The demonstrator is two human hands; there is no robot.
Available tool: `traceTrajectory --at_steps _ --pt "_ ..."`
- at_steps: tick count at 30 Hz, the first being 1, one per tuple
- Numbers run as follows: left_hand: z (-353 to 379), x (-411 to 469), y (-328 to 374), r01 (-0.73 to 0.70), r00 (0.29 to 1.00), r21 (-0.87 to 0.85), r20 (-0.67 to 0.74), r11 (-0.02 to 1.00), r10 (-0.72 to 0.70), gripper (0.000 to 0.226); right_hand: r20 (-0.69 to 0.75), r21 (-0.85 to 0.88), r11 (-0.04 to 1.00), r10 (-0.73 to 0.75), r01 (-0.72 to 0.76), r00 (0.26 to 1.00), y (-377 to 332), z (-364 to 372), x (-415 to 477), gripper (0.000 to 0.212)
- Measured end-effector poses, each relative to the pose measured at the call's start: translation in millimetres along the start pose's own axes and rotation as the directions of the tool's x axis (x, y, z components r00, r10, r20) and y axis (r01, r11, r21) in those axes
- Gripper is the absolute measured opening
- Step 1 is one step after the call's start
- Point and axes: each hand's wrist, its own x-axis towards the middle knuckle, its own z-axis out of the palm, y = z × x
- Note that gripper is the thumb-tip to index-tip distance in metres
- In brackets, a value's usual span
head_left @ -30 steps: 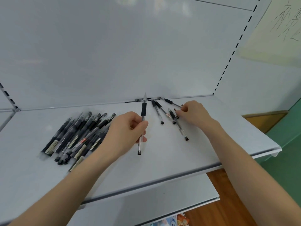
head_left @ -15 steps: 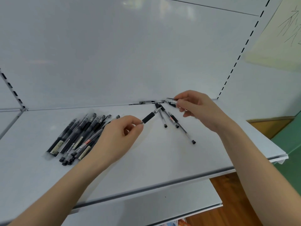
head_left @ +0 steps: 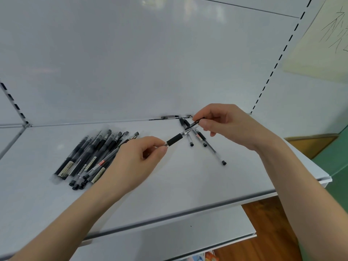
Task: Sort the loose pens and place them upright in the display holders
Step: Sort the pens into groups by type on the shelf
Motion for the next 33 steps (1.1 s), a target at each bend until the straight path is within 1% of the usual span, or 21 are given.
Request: traceTrajectory --at_steps 5,9,13,15,17,18,19,20,21,22,24,25,27,28,29,30,31,32,33 --pt "1 -1 6 -0.016 1.000 -0.003 0.005 1.000 0.016 0.022 0.072 -0.010 1.000 0.008 -0.008 0.997 1 8 -1 0.023" --pt "5 -2 6 0.000 1.000 -0.026 -0.009 1.000 0.000 0.025 0.024 0.037 0.999 -0.007 0.006 1.000 4 20 -4 0.027" --pt "13 -4 3 0.021 0.999 -0.026 -0.028 0.999 -0.022 0.027 0.006 0.037 0.999 -0.002 0.002 1.000 9 27 -10 0.025" --pt "16 -1 2 0.035 0.999 0.017 -0.037 0.999 -0.034 0.023 0.012 0.083 0.996 0.039 -0.039 0.999 15 29 -12 0.023" --pt "20 3 -1 0.039 0.998 0.157 -0.056 0.987 -0.031 0.016 -0.014 0.118 0.988 0.098 -0.096 0.995 25 29 -13 0.018" --pt "22 4 -2 0.039 0.997 0.267 -0.078 0.963 -0.019 0.015 -0.072 0.085 0.988 0.133 -0.126 0.989 33 28 -14 0.015" --pt "25 5 -4 0.039 0.995 0.381 -0.096 0.924 -0.003 0.019 -0.162 0.007 0.986 0.163 -0.164 0.973 41 24 -15 0.013" --pt "26 6 -5 0.046 0.994 0.479 -0.107 0.876 0.006 0.023 -0.254 -0.100 0.971 0.188 -0.218 0.949 48 20 -17 0.014" --pt "26 6 -6 0.058 0.994 0.555 -0.111 0.830 0.005 0.025 -0.308 -0.206 0.935 0.219 -0.289 0.926 54 16 -20 0.016" --pt "27 6 -8 0.066 0.994 0.609 -0.111 0.790 0.002 0.025 -0.314 -0.293 0.886 0.266 -0.359 0.911 59 13 -23 0.019" --pt "29 5 -11 0.069 0.995 0.684 -0.096 0.726 -0.004 0.021 -0.266 -0.413 0.792 0.368 -0.450 0.891 66 12 -29 0.022" --pt "29 6 -13 0.064 0.996 0.706 -0.086 0.705 -0.004 0.018 -0.259 -0.462 0.756 0.384 -0.463 0.886 68 13 -30 0.021" --pt "29 8 -15 0.051 0.996 0.716 -0.083 0.696 0.012 0.020 -0.281 -0.522 0.720 0.361 -0.457 0.889 69 16 -31 0.019" --pt "29 9 -15 0.047 0.996 0.717 -0.082 0.695 0.018 0.023 -0.301 -0.521 0.726 0.337 -0.449 0.892 68 16 -31 0.019" --pt "28 9 -14 0.051 0.997 0.716 -0.080 0.696 0.008 0.028 -0.328 -0.485 0.754 0.313 -0.443 0.891 66 17 -31 0.018" --pt "27 10 -12 0.062 0.997 0.699 -0.083 0.713 -0.005 0.032 -0.354 -0.409 0.805 0.295 -0.431 0.888 63 18 -32 0.017" --pt "26 11 -11 0.064 0.995 0.645 -0.095 0.762 -0.003 0.033 -0.366 -0.304 0.866 0.279 -0.398 0.888 57 20 -32 0.015" --pt "26 12 -8 0.060 0.994 0.541 -0.105 0.839 -0.003 0.032 -0.353 -0.184 0.922 0.262 -0.341 0.898 48 24 -33 0.013" --pt "25 13 -3 0.066 0.993 0.374 -0.114 0.925 -0.024 0.029 -0.301 -0.065 0.959 0.245 -0.276 0.922 38 30 -34 0.012"
